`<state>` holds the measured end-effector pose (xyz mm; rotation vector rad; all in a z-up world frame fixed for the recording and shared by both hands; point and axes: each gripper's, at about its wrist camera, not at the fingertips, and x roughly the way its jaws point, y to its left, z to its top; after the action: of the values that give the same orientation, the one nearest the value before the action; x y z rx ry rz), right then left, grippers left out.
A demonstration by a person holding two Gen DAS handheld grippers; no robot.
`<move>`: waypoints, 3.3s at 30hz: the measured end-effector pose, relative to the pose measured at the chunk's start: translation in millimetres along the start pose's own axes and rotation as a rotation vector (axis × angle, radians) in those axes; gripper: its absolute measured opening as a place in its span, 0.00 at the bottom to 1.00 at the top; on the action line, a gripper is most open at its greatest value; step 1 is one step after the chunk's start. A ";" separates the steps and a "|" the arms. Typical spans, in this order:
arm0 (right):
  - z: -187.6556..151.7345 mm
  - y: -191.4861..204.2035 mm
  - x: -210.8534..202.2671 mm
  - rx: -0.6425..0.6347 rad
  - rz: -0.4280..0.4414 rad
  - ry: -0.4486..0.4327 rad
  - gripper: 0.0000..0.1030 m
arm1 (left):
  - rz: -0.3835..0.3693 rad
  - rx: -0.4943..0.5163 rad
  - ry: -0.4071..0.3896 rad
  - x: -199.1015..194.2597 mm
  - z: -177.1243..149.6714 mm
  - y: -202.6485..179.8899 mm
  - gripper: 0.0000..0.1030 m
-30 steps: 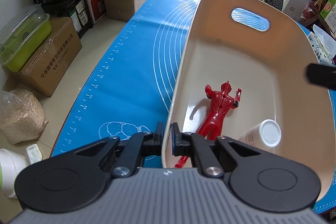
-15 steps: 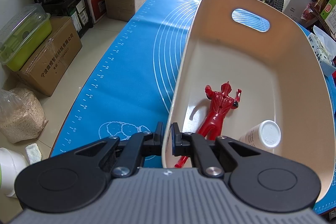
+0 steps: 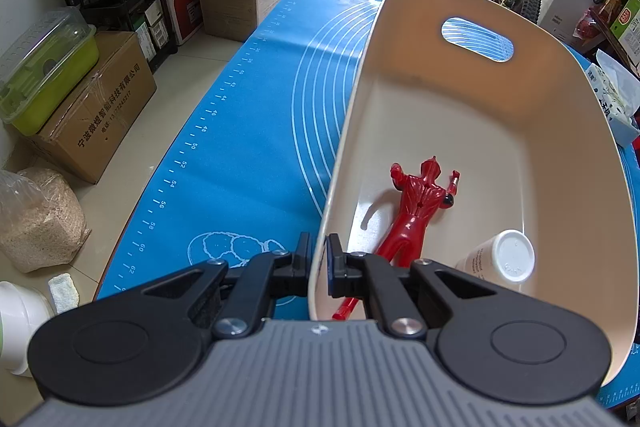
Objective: Organize rigid objects
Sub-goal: 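Move the right tool to the yellow toy piece and grasp it, then carry the yellow toy into the basket and open the right tool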
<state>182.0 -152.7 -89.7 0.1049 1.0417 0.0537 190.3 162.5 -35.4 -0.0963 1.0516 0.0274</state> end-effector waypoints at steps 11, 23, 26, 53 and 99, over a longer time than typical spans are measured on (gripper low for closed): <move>-7.9 4.6 -0.5 -0.052 0.008 0.050 0.60 | -0.001 -0.002 0.001 -0.3 -0.2 0.1 0.09; 5.4 9.9 -1.1 -0.115 0.043 0.047 0.56 | -0.001 -0.004 0.001 -0.7 0.3 0.1 0.09; 11.8 14.2 7.9 -0.161 0.048 0.084 0.53 | 0.000 -0.004 0.000 -0.8 0.2 0.2 0.09; 24.9 16.1 -49.6 -0.119 0.045 -0.126 0.35 | -0.001 -0.006 0.000 0.0 -0.1 0.8 0.09; 82.6 174.7 -11.7 -0.283 0.150 -0.022 0.56 | -0.001 -0.007 0.000 -0.4 1.1 0.2 0.09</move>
<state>248.4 14.7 -18.8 -0.0738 0.9932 0.3345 191.0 162.8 -34.5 -0.1029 1.0513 0.0305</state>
